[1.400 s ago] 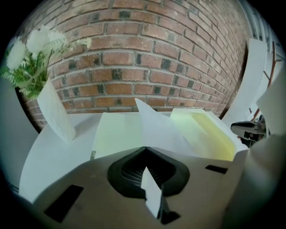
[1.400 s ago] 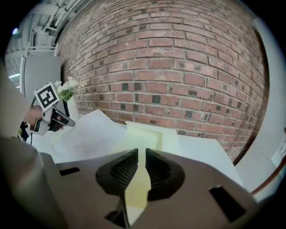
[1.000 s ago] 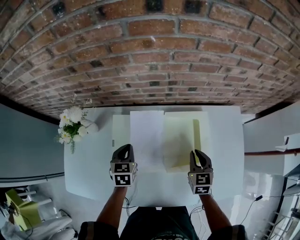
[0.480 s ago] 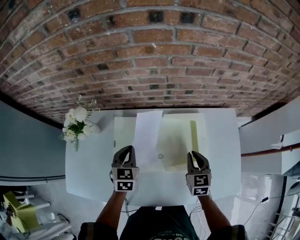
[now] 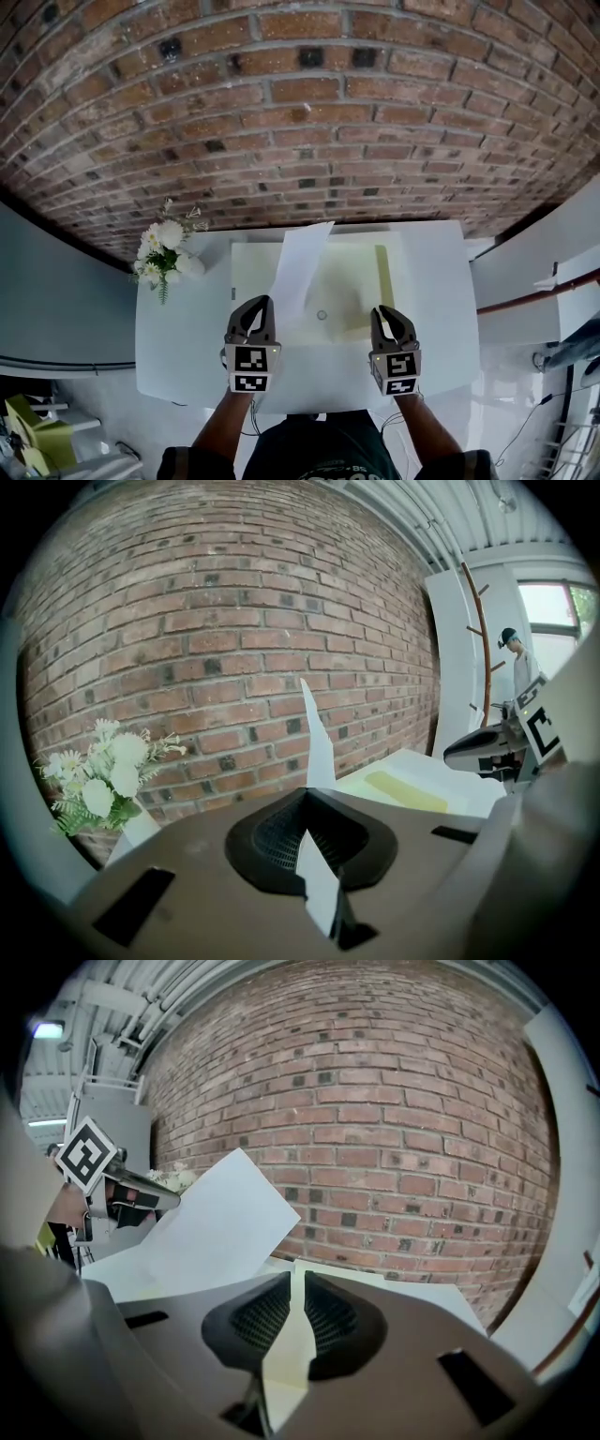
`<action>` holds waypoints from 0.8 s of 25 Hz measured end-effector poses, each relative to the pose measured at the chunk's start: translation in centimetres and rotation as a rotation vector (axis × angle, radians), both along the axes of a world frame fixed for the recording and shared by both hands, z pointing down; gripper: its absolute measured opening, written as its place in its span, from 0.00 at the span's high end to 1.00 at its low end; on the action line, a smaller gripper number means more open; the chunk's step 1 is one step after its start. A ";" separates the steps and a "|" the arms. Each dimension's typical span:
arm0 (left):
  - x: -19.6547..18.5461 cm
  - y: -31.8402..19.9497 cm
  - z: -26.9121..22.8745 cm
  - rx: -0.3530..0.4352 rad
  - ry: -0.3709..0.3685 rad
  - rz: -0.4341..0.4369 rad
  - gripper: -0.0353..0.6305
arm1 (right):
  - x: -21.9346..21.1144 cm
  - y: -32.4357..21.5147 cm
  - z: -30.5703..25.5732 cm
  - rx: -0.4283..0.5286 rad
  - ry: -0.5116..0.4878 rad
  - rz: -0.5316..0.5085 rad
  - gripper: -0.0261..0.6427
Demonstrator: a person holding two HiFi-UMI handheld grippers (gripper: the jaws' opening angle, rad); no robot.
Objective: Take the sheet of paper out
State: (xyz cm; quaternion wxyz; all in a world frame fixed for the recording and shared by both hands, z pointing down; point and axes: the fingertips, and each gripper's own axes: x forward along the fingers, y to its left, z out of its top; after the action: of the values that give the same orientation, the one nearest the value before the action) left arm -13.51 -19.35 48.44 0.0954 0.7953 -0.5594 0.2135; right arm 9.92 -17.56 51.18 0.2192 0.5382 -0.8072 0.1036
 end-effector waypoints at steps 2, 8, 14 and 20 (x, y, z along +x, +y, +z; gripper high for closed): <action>-0.1 0.5 -0.9 0.012 0.023 -0.002 0.93 | -0.1 0.5 -0.6 0.005 -0.005 0.008 0.81; -0.7 1.7 -3.6 0.044 0.080 0.013 0.93 | -0.2 1.7 -3.5 0.031 -0.035 0.036 0.82; -1.3 3.1 -6.7 0.107 0.086 0.035 0.93 | -1.1 3.2 -6.3 0.072 -0.060 0.035 0.84; -1.4 5.0 -8.9 0.136 0.103 0.014 0.93 | -1.0 4.2 -7.7 0.100 -0.062 0.022 0.85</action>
State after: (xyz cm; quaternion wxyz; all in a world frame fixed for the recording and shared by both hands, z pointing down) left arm -14.91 -14.35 39.56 0.0682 0.8138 -0.5613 0.1344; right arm 8.94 -13.39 43.48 0.1659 0.5538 -0.8118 0.0821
